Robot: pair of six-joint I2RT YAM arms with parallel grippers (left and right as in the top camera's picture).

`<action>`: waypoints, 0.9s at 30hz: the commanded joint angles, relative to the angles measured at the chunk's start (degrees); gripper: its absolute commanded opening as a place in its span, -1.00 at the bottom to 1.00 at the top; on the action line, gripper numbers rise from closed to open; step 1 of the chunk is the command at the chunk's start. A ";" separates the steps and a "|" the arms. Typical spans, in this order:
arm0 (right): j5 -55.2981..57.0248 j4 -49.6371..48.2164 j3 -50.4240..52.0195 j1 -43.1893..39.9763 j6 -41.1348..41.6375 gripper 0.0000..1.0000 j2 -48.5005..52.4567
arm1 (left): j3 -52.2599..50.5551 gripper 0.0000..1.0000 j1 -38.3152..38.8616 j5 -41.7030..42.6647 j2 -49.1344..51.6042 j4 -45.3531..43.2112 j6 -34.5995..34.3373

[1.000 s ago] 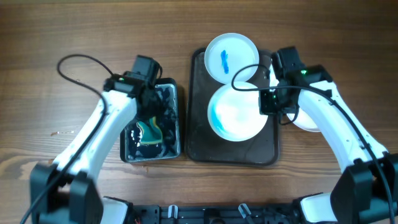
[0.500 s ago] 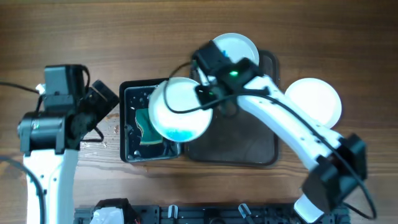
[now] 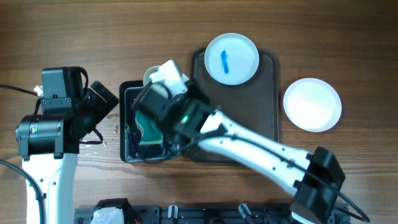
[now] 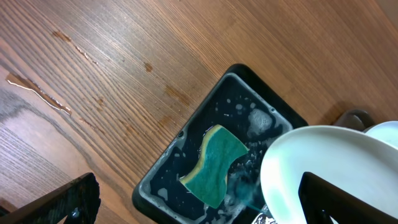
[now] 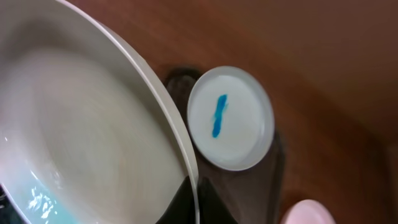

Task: Clean dirty plates on tray and stack at the side
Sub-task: 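Lift the plate with the right gripper and tilt it over the sponge tray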

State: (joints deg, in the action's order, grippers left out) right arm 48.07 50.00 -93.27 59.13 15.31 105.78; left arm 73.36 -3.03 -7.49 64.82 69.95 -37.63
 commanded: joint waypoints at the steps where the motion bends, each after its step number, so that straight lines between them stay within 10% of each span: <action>1: 18.32 -1.14 -1.88 5.11 -0.81 -0.91 -1.44 | 0.81 1.00 -0.31 -0.31 -0.15 -0.02 -0.09; 27: 34.88 -3.34 -1.88 13.99 -4.85 -0.91 -1.44 | 0.81 1.00 -0.31 -0.31 -0.15 -0.02 -0.09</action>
State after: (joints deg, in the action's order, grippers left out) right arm 80.23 47.05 -93.27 72.79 10.70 105.78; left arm 73.36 -3.03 -7.49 64.82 69.93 -37.63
